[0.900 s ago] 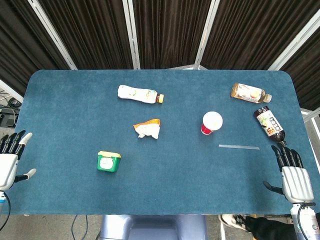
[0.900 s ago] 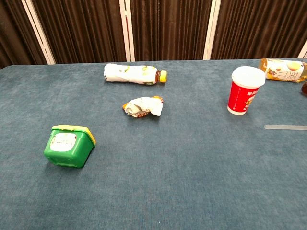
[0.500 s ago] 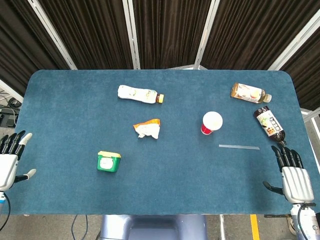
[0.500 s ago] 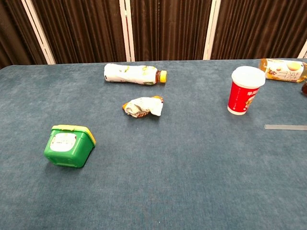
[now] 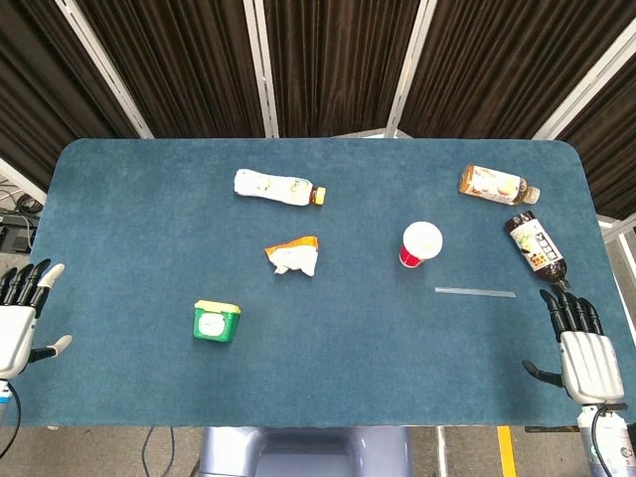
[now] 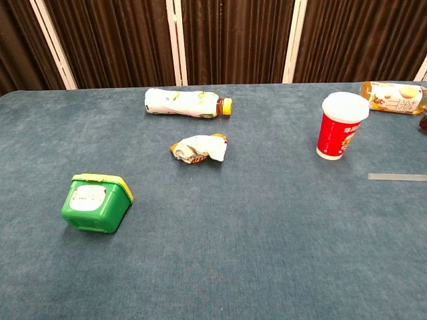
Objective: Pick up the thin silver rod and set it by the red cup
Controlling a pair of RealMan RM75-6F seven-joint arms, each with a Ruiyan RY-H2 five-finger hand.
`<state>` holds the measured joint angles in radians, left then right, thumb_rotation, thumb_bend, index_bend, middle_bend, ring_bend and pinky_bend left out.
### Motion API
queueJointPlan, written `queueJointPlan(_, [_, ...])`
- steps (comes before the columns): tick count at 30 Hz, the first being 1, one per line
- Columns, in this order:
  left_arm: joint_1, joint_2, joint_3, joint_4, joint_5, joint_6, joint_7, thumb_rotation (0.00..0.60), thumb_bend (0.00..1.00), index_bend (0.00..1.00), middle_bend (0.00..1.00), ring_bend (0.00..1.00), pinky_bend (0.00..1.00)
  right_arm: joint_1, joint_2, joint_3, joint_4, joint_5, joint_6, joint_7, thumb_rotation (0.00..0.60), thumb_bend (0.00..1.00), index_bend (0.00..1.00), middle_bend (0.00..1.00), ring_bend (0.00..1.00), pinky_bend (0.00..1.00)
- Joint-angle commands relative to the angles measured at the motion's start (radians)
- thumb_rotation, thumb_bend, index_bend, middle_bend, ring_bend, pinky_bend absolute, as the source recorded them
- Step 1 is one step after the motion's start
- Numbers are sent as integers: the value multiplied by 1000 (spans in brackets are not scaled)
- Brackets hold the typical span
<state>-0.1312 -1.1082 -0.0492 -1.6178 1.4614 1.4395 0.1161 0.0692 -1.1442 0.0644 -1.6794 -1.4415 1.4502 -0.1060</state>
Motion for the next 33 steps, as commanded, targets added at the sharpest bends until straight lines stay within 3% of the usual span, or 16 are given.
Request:
queueJointPlan(1, [1,-1,0,0,1,1,1,600,48,0,0,0,0,0,1,0,-1,1,-1,0,600,0,0,0,0,0])
queueJointPlan(9, [2,-1,0,-1,-1,3,3,600,47,0,0,0,0,5,-8,22,-30,7,15,9,600,0,9,0,0,0])
queueJointPlan(14, [1,-1,0,-2,-2,1,4,600,47,0,0,0,0,39,-50,86,-53,45,32,-64,600,13,293,9,0,0])
queueJointPlan(20, [1,0,-1,-3,-4,-1,3,600,48,0,0,0,0,129,-125,163,-63,148,-49,-137,600,121,453,99,0,0])
queueJointPlan(33, [-1,2,-1,-3,-4,-3,-2,600,48,0,0,0,0,309,-320,224,61,373,-202,-375,600,221,479,107,0,0])
